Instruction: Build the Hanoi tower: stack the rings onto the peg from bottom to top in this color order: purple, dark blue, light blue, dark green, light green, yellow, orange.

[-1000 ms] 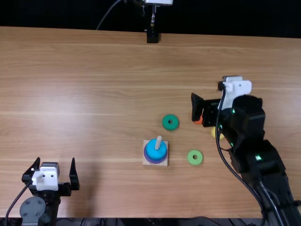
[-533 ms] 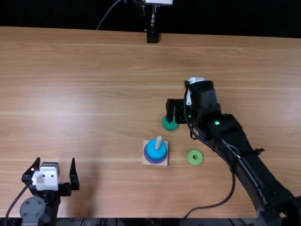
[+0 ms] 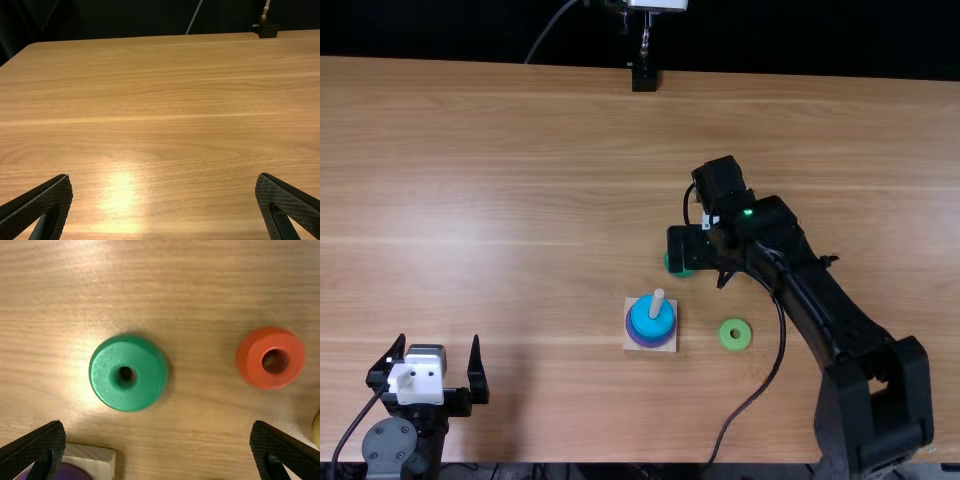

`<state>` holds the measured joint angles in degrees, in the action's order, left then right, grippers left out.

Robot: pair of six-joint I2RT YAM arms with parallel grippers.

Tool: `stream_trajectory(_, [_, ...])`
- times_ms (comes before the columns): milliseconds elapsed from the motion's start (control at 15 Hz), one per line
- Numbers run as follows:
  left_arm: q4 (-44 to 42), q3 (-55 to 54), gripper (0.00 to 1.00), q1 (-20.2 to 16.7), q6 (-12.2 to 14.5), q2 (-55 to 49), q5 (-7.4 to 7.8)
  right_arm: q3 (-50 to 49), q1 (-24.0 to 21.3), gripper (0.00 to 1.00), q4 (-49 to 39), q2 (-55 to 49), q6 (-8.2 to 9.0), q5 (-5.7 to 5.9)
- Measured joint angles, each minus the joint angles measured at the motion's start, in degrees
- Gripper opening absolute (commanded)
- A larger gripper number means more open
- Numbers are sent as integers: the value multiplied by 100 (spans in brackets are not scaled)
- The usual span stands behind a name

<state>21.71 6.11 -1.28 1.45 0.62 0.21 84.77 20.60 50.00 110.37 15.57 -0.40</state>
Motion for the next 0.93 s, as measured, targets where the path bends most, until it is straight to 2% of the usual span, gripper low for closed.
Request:
stream_trajectory(267, [4, -2, 100, 0, -4, 0, -2, 597, 271, 100, 776, 267, -81, 0])
stream_trajectory(467, [2, 0, 100, 0, -2, 0, 0, 944, 299, 100, 723, 741, -195, -2])
stream_trajectory(933, [-2, 0, 100, -2, -2, 0, -2, 1172, 299, 100, 695, 1147, -219, -2])
